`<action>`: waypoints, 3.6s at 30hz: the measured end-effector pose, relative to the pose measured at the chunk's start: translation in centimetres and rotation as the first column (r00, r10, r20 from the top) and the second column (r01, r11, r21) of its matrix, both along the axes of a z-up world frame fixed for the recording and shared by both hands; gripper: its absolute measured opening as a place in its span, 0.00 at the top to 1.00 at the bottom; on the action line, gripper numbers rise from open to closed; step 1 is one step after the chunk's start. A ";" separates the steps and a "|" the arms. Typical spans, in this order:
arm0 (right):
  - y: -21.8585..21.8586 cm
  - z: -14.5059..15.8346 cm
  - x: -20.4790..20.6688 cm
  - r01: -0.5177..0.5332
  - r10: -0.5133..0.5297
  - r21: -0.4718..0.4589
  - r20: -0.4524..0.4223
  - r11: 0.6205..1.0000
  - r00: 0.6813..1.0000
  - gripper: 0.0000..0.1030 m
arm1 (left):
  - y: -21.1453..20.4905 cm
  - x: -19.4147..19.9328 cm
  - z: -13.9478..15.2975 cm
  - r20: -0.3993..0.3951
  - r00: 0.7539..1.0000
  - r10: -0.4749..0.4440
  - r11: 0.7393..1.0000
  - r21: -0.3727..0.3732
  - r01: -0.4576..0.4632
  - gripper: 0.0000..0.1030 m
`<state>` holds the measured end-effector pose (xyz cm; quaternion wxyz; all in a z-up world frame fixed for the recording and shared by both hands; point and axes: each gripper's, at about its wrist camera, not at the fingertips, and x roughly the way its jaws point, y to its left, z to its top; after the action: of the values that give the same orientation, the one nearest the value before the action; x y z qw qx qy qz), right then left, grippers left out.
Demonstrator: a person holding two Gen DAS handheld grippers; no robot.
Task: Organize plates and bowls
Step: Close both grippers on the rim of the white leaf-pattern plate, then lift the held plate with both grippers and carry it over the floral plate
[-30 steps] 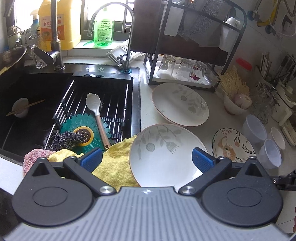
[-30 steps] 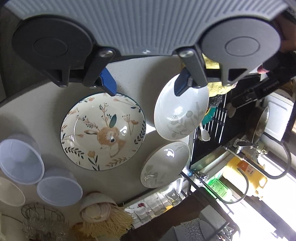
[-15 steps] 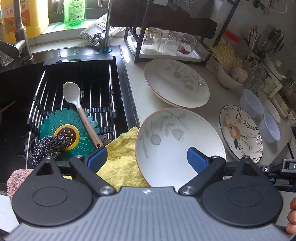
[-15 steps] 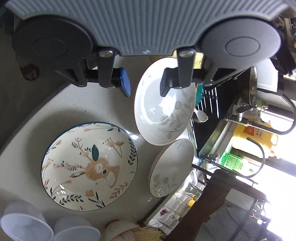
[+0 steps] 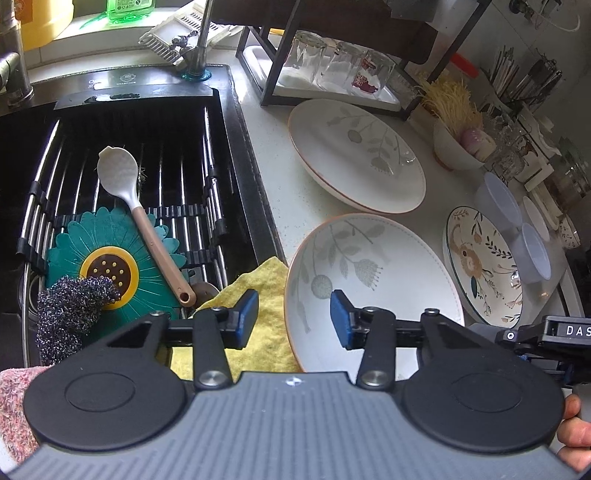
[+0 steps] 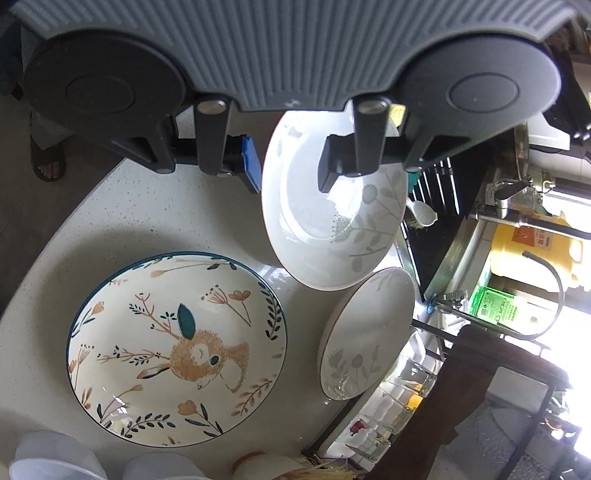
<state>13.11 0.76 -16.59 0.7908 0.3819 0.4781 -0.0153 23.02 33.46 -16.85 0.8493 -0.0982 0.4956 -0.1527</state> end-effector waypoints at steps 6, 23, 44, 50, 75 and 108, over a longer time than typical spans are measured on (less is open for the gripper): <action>0.3 -0.3 0.6 -0.009 0.007 -0.067 -0.018 0.998 1.000 0.68 | -0.1 1.0 -1.1 -0.023 1.000 -0.018 1.000 0.003 0.019 0.67; 0.9 -1.1 1.9 0.004 -0.006 -0.119 -0.014 0.993 1.000 0.83 | -0.7 2.8 -2.3 -0.042 0.994 -0.103 0.995 -0.002 0.103 0.85; 0.4 3.5 2.1 -0.099 0.121 -0.174 0.117 0.980 0.986 0.83 | -0.2 2.3 2.4 -0.013 0.999 -0.041 0.997 -0.062 0.040 0.85; -1.1 5.2 2.2 -0.145 0.174 -0.179 0.156 0.973 0.972 0.83 | -1.8 1.6 5.3 0.039 0.999 -0.003 0.997 -0.072 0.006 0.85; -12.1 7.6 5.3 -0.202 0.268 -0.249 0.266 0.947 0.926 0.83 | -14.1 1.8 7.1 0.052 0.997 0.055 0.998 -0.010 -0.054 0.85; -15.4 2.4 5.9 -0.229 0.312 -0.411 0.148 0.882 0.938 0.83 | -22.0 4.7 0.8 -0.128 0.988 -0.081 0.982 0.161 0.101 0.83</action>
<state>18.97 -14.68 -14.16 0.8907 0.1464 0.4283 0.0417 27.77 11.43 -16.02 0.8150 -0.0130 0.5613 -0.1433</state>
